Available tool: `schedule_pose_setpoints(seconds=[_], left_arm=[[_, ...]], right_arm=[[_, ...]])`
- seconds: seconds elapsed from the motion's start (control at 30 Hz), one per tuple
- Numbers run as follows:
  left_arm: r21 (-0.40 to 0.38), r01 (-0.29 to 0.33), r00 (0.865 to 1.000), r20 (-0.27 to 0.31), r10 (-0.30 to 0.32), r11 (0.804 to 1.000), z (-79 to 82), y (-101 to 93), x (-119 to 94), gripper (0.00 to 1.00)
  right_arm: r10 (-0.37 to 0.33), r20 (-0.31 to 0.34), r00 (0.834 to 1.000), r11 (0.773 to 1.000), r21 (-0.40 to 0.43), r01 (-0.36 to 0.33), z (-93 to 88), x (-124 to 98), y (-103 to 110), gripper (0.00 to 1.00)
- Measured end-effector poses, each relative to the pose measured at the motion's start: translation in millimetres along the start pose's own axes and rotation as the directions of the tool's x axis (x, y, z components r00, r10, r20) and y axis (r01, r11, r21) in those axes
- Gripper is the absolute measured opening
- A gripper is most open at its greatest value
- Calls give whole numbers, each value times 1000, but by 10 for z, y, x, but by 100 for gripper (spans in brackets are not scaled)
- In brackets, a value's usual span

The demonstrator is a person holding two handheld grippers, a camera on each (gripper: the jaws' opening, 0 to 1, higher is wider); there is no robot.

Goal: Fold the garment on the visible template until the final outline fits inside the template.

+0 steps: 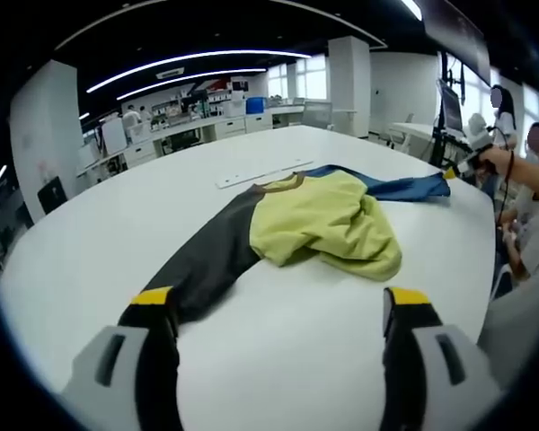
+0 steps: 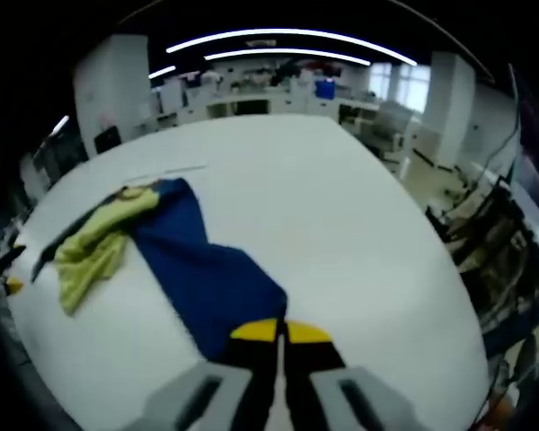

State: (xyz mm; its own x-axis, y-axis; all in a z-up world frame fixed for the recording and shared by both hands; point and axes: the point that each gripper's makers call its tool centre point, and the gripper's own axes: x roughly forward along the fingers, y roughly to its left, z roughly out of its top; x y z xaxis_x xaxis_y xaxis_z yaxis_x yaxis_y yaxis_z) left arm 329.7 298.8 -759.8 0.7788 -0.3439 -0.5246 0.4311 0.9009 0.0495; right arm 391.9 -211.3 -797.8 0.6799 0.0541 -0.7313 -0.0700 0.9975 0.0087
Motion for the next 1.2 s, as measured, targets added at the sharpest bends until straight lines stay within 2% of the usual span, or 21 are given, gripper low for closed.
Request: schedule_pose_setpoints(seconds=[0.13, 0.37, 0.7, 0.77, 0.97, 1.2], left_arm=[[9, 10, 1000, -7, -10, 1000, -4, -15, 1, 93], [19, 27, 1000, -2, -27, 999, 21, -36, -8, 94], [22, 37, 999, -16, -37, 999, -9, -57, -15, 95], [20, 39, 999, -17, -39, 999, -16, -60, -16, 95], [20, 39, 999, -21, -38, 999, -25, -54, -22, 96], [15, 47, 998, -32, -47, 999, -56, -70, -21, 98]], right_arm=[[-5, -29, 1000, 1000, 2, 5, 0, -11, -28, 0], [-12, -107, 994, 1000, 9, 13, -130, 87, -141, 0], [-62, -183, 981, 998, 0, 63, -232, 294, -490, 0], [-69, -195, 978, 998, -4, 69, -267, 270, -481, 0], [-92, -203, 975, 996, -13, 92, -293, 267, -551, 0], [-97, -179, 979, 995, -40, 92, -266, 246, -543, 0]])
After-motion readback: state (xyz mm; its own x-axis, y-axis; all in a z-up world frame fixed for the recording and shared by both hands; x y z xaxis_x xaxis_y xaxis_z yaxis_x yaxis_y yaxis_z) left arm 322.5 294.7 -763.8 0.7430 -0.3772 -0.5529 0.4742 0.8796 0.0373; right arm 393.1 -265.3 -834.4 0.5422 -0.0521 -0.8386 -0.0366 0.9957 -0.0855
